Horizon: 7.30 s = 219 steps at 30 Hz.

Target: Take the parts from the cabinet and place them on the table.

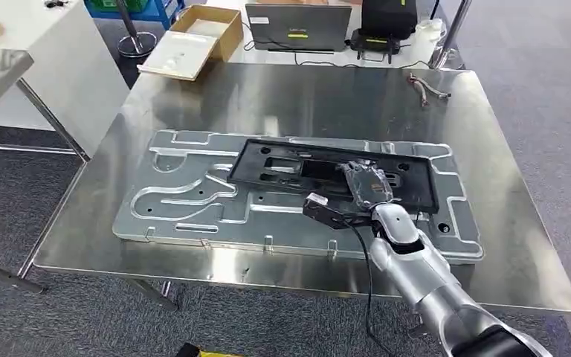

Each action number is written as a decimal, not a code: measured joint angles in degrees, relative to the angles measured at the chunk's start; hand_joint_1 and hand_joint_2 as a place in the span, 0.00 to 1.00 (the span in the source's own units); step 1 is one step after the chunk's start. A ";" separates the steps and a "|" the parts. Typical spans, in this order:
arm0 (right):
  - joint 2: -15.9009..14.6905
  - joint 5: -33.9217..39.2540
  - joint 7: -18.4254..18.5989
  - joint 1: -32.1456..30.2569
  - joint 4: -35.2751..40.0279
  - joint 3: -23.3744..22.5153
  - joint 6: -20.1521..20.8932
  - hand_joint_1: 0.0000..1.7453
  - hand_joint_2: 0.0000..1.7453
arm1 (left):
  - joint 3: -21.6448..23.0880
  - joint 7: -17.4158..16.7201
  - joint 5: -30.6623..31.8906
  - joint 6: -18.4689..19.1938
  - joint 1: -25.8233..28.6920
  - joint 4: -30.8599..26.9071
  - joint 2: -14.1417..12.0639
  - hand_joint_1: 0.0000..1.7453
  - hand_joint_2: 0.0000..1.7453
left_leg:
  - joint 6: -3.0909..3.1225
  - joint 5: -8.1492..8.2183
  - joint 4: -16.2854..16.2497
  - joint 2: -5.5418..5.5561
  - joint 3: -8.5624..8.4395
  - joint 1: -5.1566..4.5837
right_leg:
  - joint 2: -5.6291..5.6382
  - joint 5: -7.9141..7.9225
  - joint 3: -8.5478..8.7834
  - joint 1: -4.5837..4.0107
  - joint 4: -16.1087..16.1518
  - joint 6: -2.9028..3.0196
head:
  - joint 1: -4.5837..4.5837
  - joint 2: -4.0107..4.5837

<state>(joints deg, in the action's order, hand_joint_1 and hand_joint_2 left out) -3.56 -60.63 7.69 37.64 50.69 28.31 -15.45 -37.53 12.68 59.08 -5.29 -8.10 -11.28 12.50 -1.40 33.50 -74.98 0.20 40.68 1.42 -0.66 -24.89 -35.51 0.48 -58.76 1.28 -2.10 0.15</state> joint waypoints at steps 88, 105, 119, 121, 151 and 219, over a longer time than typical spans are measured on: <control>0.31 -2.47 -1.33 -1.18 -1.73 0.07 0.15 0.00 1.00 | -2.47 0.35 -1.75 1.05 -0.10 0.00 -0.07 0.00 0.00 | 0.67 -6.40 10.67 -0.01 0.96 -1.02 | -0.53 -1.64 4.96 0.10 3.27 0.03 | 0.02 0.00; -0.06 5.12 -5.27 -12.55 0.24 -3.41 -6.06 0.00 1.00 | -3.63 1.07 -2.67 0.17 0.18 0.00 -0.15 0.00 0.00 | 4.09 -7.55 16.95 -0.25 -7.83 -0.83 | 0.15 -8.57 -6.66 0.44 -12.91 -3.68 | 0.09 0.00; 1.14 30.08 -27.98 -36.59 6.29 -22.32 -9.64 0.00 0.00 | -7.80 4.02 -6.36 -1.40 2.02 0.00 -0.22 0.00 0.00 | 0.85 -1.57 8.42 0.01 -1.56 -1.14 | -0.33 -2.66 5.67 0.29 3.25 -0.22 | 0.02 0.00; 1.14 31.05 -32.12 -38.19 3.57 -26.43 -8.53 0.00 0.00 | -8.61 4.59 -6.95 -1.86 2.13 0.00 -0.22 0.00 0.00 | 0.54 2.06 0.71 0.01 -0.66 -1.15 | -0.47 -1.79 3.95 0.15 2.54 -0.22 | 0.04 0.00; 13.68 26.49 -24.73 -36.50 -32.97 -73.25 -10.17 0.00 0.00 | -15.41 6.56 -9.16 -4.98 3.02 0.02 -0.07 0.00 0.00 | 0.63 -4.29 11.84 -0.84 -1.13 -0.80 | 0.20 -4.88 8.35 0.59 3.76 0.17 | 0.07 0.00; 10.01 14.08 -6.75 -35.54 -40.33 -71.10 2.53 0.00 0.00 | -20.81 7.06 -11.26 -9.99 3.19 0.02 1.75 0.00 0.00 | 0.25 -5.58 12.84 -1.74 -7.92 -0.64 | -4.24 -4.27 5.64 0.66 1.42 -0.52 | 0.02 0.00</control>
<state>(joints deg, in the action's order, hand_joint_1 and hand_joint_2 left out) 6.45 -46.56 0.94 2.10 10.36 -42.80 -12.92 -58.34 19.74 47.82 -15.28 -4.91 -11.26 14.25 -1.15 27.91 -62.13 -1.54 32.76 0.77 -4.90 -29.15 -29.87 1.14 -57.35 0.76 -2.08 0.15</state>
